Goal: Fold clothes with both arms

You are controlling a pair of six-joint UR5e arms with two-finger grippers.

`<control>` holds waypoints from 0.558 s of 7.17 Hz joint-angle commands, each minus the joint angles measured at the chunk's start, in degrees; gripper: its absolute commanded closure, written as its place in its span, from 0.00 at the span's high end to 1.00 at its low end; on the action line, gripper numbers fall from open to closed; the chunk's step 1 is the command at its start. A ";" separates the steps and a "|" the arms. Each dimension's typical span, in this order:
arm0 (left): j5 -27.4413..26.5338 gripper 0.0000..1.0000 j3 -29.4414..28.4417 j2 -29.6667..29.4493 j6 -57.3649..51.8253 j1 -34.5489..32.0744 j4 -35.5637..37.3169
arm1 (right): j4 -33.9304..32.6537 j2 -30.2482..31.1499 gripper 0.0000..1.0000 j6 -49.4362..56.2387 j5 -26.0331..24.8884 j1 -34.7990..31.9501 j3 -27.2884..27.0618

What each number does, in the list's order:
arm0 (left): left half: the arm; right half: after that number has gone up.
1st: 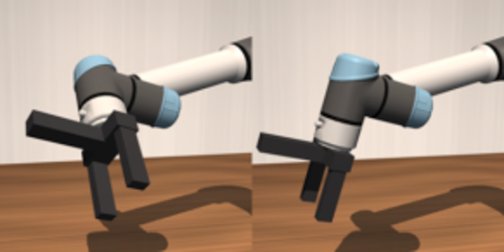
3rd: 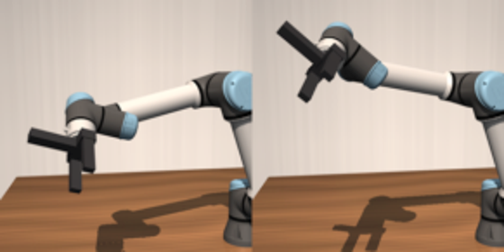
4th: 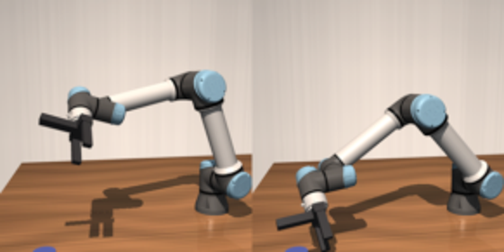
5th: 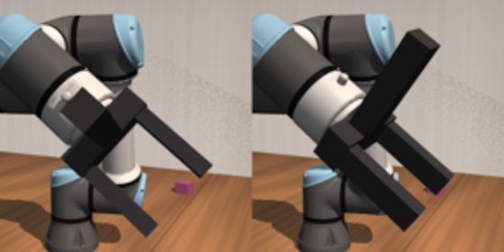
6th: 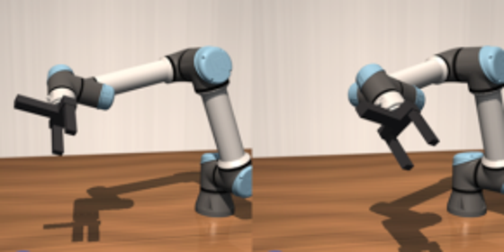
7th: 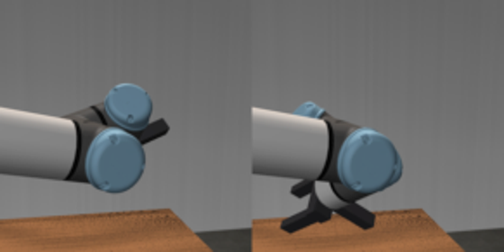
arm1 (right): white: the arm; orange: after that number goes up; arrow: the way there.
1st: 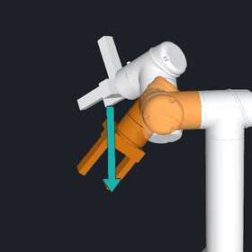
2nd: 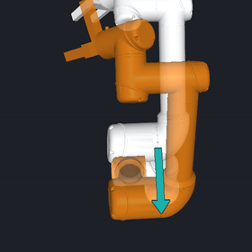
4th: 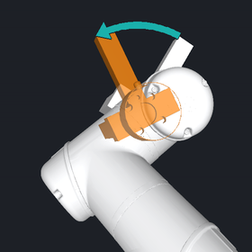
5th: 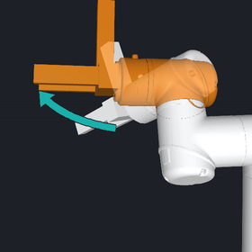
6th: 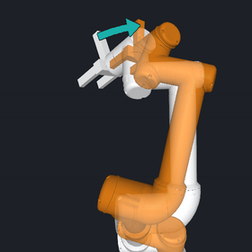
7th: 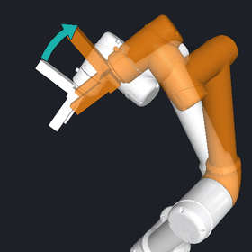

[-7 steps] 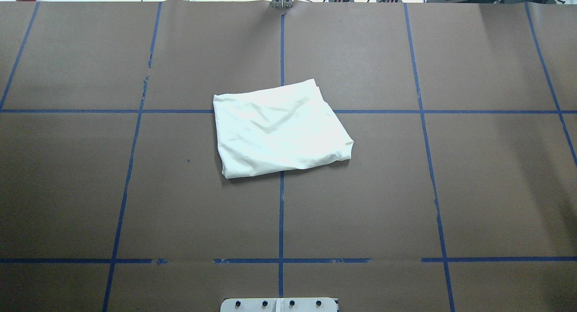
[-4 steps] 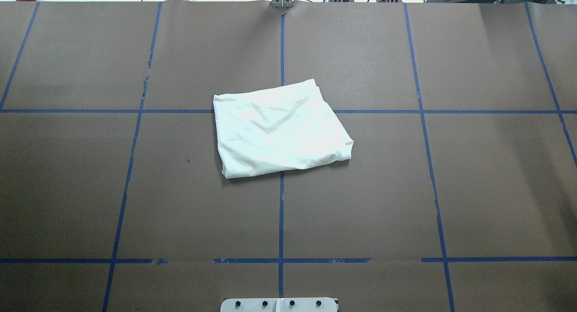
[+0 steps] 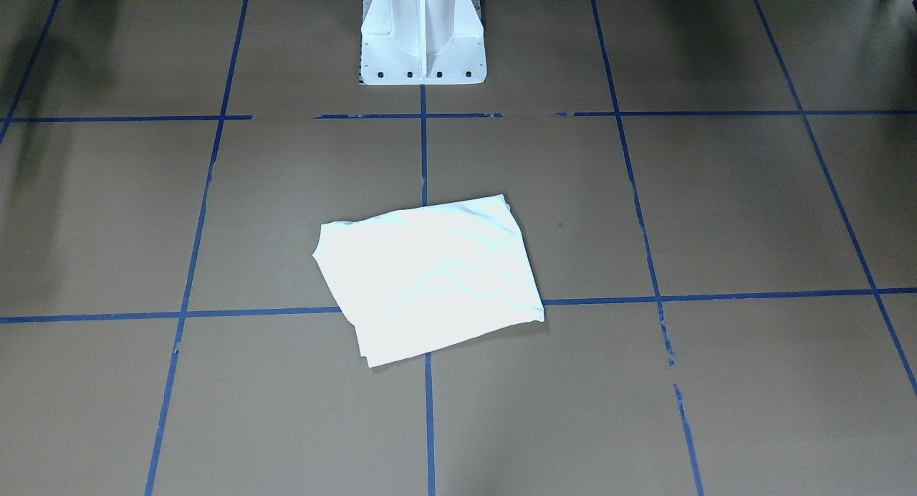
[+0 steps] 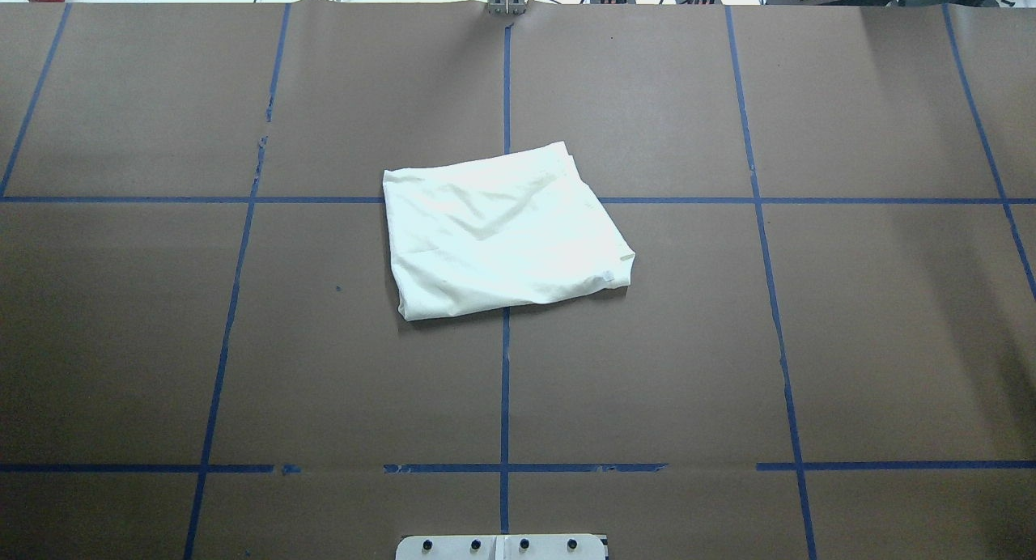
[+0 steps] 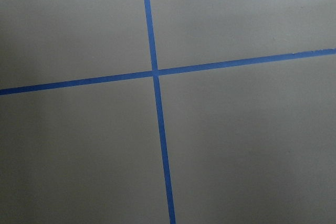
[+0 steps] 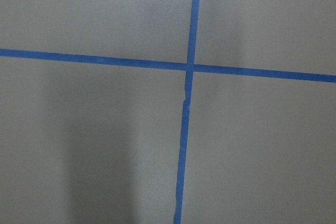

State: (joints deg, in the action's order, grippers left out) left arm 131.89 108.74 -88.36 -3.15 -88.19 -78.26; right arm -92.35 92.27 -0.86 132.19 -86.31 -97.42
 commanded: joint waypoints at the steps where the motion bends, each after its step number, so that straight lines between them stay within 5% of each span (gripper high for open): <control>1: -0.05 1.00 -0.29 -2.16 -0.19 0.21 -0.05 | 0.93 0.02 1.00 -0.19 0.00 0.00 0.13; 4: -0.05 1.00 0.06 -2.69 -0.37 0.12 0.38 | 0.94 0.02 1.00 -0.19 0.00 0.00 0.13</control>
